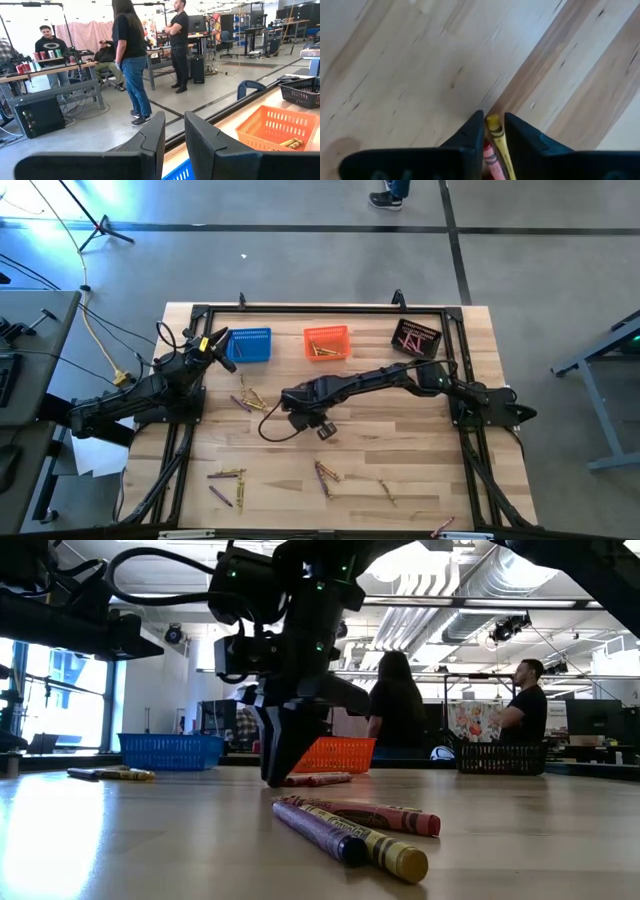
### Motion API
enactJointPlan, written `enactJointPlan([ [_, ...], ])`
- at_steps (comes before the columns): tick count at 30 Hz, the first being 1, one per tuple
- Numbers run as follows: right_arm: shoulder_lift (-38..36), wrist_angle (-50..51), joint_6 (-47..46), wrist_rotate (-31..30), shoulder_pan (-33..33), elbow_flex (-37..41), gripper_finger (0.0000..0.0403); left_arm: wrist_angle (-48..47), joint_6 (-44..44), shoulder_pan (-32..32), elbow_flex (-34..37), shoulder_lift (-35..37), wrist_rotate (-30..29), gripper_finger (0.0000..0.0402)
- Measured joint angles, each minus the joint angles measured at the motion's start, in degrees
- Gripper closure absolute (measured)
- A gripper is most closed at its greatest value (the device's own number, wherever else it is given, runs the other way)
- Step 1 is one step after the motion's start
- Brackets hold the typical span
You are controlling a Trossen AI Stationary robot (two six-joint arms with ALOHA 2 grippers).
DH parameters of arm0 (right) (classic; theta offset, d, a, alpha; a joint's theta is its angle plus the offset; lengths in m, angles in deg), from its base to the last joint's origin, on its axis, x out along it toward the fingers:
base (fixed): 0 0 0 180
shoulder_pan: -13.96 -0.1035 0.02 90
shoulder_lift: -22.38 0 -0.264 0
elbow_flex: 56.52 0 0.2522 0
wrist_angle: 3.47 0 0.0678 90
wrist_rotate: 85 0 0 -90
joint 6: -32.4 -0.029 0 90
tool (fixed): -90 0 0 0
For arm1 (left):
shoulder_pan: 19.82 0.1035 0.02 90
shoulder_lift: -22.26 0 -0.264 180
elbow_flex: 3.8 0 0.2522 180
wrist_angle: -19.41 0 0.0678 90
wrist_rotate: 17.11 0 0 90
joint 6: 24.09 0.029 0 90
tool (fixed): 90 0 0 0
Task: Sort crayons
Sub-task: Put the yellow crayon into the orange bin
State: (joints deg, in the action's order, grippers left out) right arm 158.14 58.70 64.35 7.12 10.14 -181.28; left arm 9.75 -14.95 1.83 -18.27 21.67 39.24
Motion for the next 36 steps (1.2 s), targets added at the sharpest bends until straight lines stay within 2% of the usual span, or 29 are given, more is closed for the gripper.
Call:
enactJointPlan([
  [7,0.11,-3.97,-0.04,-0.36,0.07,0.06,0.0390,0.00,0.00,0.00,-0.02,0.01,0.00,0.0342],
  [16,0.11,-3.92,-0.17,-0.32,0.07,0.06,0.0402,0.00,0.00,0.00,-0.02,-0.01,0.00,0.0342],
  [22,0.11,-2.43,-2.98,-0.12,0.82,0.06,0.0387,0.00,0.00,-0.01,-0.01,-0.02,0.00,0.0342],
  [31,0.11,-1.05,-3.58,1.21,2.38,0.06,0.0326,0.00,0.00,-0.01,-0.02,0.00,0.00,0.0342],
  [36,0.02,0.79,-3.56,2.50,2.58,0.06,0.0312,-0.02,0.00,0.02,-0.01,0.00,0.00,0.0342],
])
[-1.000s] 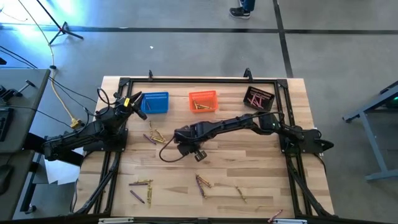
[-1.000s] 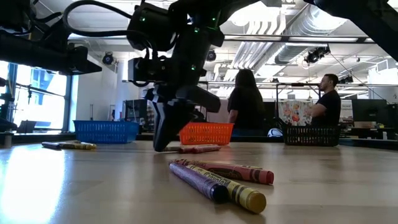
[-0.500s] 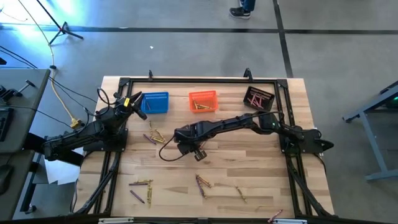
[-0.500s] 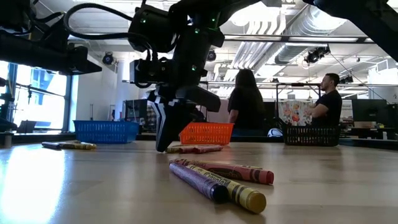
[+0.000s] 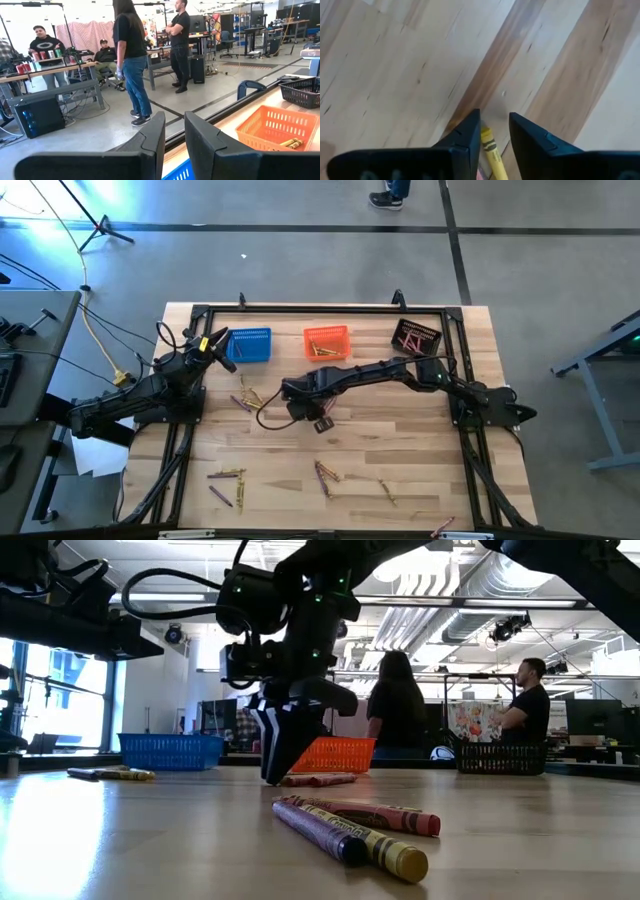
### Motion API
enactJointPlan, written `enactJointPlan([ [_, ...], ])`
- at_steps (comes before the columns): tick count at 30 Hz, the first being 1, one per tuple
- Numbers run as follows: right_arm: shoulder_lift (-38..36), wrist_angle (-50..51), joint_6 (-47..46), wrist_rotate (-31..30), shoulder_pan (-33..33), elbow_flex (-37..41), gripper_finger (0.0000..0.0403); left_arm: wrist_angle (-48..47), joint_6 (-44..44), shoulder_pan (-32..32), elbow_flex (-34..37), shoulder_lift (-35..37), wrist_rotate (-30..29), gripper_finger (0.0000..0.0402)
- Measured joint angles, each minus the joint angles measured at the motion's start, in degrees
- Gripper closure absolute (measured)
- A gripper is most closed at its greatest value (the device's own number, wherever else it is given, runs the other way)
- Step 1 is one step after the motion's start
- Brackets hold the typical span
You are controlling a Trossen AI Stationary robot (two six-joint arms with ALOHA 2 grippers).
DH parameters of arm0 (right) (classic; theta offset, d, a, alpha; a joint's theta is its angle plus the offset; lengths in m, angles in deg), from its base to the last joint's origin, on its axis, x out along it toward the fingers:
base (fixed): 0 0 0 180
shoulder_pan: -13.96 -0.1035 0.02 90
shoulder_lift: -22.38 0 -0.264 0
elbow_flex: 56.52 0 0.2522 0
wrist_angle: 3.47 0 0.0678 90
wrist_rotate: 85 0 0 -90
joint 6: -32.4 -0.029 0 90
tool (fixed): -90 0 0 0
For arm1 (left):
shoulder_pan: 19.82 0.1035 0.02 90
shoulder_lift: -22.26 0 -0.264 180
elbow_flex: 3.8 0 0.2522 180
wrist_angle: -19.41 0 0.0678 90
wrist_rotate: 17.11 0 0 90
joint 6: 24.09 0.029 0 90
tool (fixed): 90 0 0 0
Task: Sort crayons
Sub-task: Put the yellow crayon into the orange bin
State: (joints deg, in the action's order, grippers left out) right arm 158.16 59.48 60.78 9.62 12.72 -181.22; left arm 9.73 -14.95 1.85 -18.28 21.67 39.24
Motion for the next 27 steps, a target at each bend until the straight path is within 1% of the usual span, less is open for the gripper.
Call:
enactJointPlan([
  [8,-0.11,3.83,0.09,0.89,1.49,-0.09,0.0319,0.01,0.00,-0.01,0.00,0.00,0.00,0.0342],
  [19,-0.11,4.79,0.13,1.02,3.37,-0.09,0.0320,0.02,0.00,0.00,0.00,0.00,0.00,0.0342],
  [23,-0.11,4.41,0.13,1.93,3.62,-0.09,0.0320,0.00,0.00,0.00,-0.01,0.01,0.00,0.0342],
  [27,-0.11,4.03,0.15,2.32,3.61,-0.04,0.0332,0.00,0.00,0.00,0.00,0.00,0.00,0.0342],
])
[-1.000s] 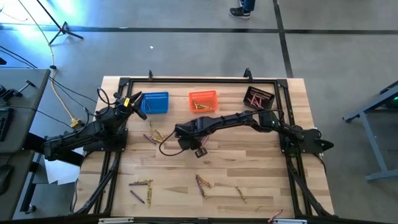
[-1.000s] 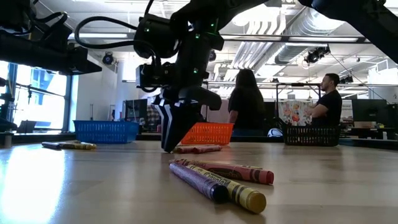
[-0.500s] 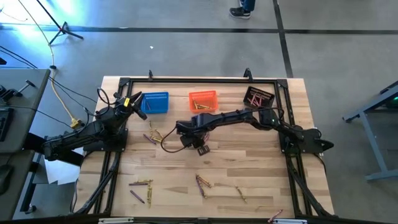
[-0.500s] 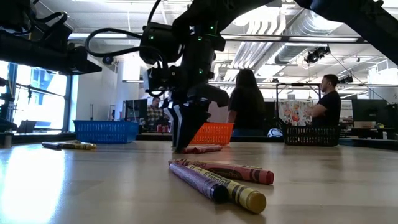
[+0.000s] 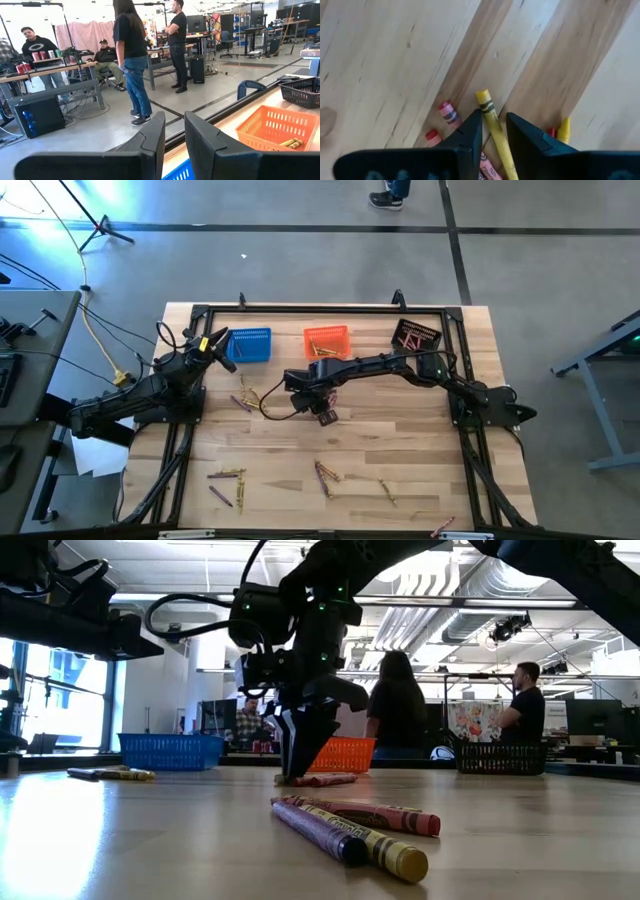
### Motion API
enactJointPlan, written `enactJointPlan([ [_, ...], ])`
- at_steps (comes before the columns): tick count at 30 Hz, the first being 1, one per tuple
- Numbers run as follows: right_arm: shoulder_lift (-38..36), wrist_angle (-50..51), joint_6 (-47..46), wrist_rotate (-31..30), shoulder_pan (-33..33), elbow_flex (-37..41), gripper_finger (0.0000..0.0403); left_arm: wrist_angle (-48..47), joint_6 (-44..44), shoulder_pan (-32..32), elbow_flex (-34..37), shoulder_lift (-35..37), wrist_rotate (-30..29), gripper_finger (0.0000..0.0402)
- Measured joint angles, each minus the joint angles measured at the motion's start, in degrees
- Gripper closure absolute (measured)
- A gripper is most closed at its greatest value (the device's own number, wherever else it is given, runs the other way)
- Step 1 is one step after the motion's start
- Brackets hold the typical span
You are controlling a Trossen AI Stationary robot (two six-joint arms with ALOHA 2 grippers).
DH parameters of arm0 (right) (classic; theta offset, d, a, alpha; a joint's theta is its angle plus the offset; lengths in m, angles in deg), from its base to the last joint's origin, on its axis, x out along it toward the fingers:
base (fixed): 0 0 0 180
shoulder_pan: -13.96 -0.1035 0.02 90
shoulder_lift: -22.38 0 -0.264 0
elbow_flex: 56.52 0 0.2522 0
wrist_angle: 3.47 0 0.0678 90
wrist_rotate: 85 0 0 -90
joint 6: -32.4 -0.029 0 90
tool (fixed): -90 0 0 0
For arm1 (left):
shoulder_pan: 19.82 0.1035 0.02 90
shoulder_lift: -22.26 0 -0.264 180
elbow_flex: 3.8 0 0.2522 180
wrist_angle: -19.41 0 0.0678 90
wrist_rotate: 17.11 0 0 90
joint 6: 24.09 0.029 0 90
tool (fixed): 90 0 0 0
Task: Sort crayons
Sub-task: Put the yellow crayon into the orange bin
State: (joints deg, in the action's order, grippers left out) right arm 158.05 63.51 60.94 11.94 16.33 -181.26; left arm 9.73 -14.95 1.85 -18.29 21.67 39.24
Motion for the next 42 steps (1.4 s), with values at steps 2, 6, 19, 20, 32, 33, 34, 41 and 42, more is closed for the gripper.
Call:
enactJointPlan([
  [2,0.00,-0.05,0.00,0.62,0.00,0.00,0.0346,0.01,0.00,0.00,-0.01,0.00,0.00,0.0342],
  [6,0.04,-0.10,0.00,2.36,0.06,0.04,0.0383,0.00,0.00,0.00,0.01,0.01,0.00,0.0342],
  [19,-1.09,5.67,-0.17,2.99,0.27,-4.53,0.0394,0.02,0.00,-0.01,0.01,-0.01,-0.02,0.0342],
  [20,-1.26,7.56,-0.17,3.00,0.33,-6.39,0.0395,0.02,0.00,-0.01,0.01,0.01,-0.03,0.0342],
  [32,-2.39,19.44,1.51,-2.67,9.60,-23.29,0.0394,0.02,0.00,-0.01,0.01,0.00,-0.01,0.0342],
  [33,-2.64,19.97,1.51,-2.78,11.19,-22.88,0.0394,0.00,0.00,-0.02,0.01,-0.01,0.00,0.0342],
  [34,-2.71,20.33,1.45,-2.83,12.78,-22.70,0.0394,0.02,0.00,0.00,0.00,0.00,-0.02,0.0342],
  [41,-2.58,20.14,-0.04,-2.86,21.87,-19.71,0.0394,0.02,0.00,0.00,0.00,0.01,-0.02,0.0342],
  [42,-2.58,19.74,-0.12,-2.59,22.58,-19.15,0.0394,0.02,0.00,-0.02,0.00,-0.01,-0.02,0.0342],
])
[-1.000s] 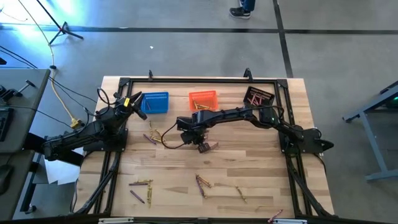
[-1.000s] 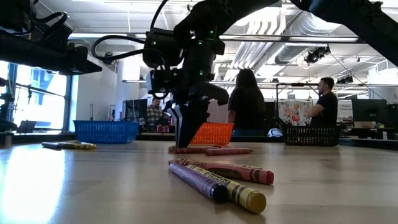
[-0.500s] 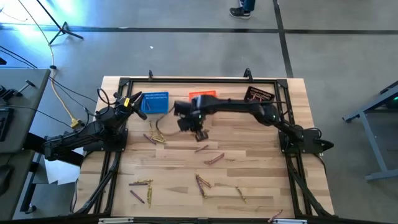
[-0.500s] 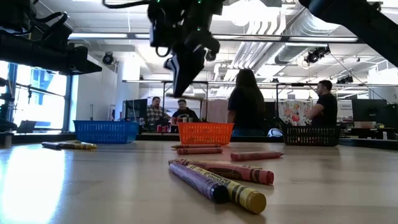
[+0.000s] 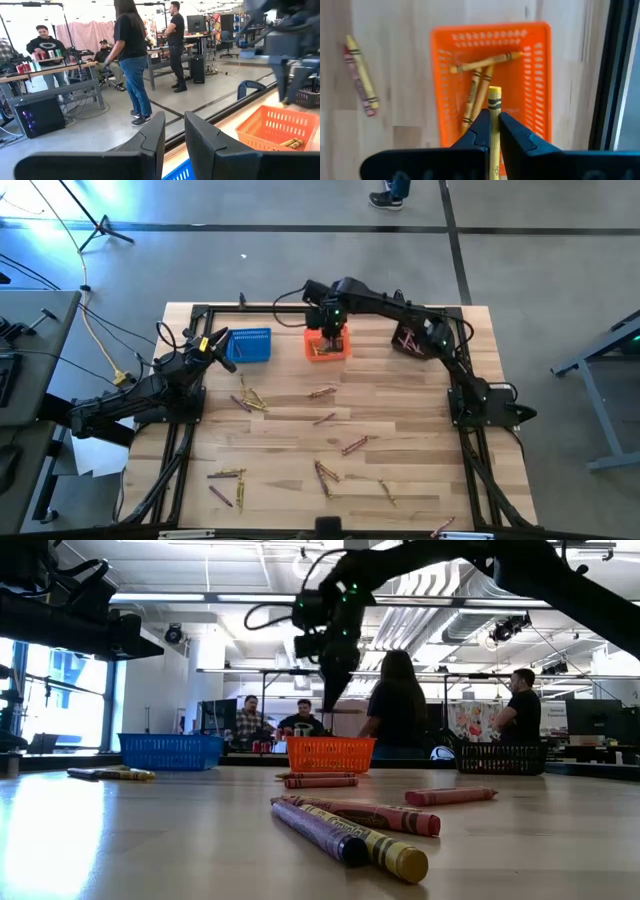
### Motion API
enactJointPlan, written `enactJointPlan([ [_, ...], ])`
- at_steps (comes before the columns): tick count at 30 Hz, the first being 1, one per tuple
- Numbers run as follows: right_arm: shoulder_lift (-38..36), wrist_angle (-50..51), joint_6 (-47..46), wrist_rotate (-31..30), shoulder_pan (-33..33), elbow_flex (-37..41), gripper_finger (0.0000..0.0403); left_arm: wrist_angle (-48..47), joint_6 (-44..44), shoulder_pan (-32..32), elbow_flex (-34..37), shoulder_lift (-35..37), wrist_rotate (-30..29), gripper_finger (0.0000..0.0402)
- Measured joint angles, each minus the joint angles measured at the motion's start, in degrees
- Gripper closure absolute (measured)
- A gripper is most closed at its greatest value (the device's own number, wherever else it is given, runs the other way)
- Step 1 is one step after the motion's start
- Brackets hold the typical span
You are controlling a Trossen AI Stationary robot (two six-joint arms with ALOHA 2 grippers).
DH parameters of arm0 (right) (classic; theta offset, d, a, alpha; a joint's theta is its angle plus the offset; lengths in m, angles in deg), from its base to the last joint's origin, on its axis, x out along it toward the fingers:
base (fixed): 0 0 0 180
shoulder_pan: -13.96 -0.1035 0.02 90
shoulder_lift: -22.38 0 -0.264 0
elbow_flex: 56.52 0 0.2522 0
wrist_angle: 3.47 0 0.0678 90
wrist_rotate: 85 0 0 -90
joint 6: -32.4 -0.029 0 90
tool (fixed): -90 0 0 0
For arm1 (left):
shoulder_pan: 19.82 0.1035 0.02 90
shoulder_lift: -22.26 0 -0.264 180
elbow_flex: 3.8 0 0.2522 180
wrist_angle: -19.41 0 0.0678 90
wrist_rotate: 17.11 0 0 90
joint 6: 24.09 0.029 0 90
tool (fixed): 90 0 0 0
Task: Sort crayons
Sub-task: Put the yellow crayon into the orange bin
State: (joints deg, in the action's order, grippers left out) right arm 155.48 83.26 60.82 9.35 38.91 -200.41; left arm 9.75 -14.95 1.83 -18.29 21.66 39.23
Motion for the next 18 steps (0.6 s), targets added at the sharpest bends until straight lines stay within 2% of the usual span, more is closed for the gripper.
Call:
enactJointPlan([
  [5,0.00,-0.09,0.00,0.34,1.36,3.38,0.0387,0.00,0.00,-0.01,-0.01,0.02,0.01,0.0342],
  [11,0.11,-2.39,0.52,-0.33,0.27,6.77,0.0337,-0.02,0.00,0.00,-0.01,0.00,0.00,0.0342],
  [16,0.11,-1.61,-0.78,-5.66,-0.95,5.10,0.0314,0.00,0.00,0.02,0.00,0.01,0.00,0.0342],
  [18,0.09,0.90,-4.31,-5.02,-1.96,3.37,0.0313,0.00,0.00,0.02,0.00,0.02,0.02,0.0342],
])
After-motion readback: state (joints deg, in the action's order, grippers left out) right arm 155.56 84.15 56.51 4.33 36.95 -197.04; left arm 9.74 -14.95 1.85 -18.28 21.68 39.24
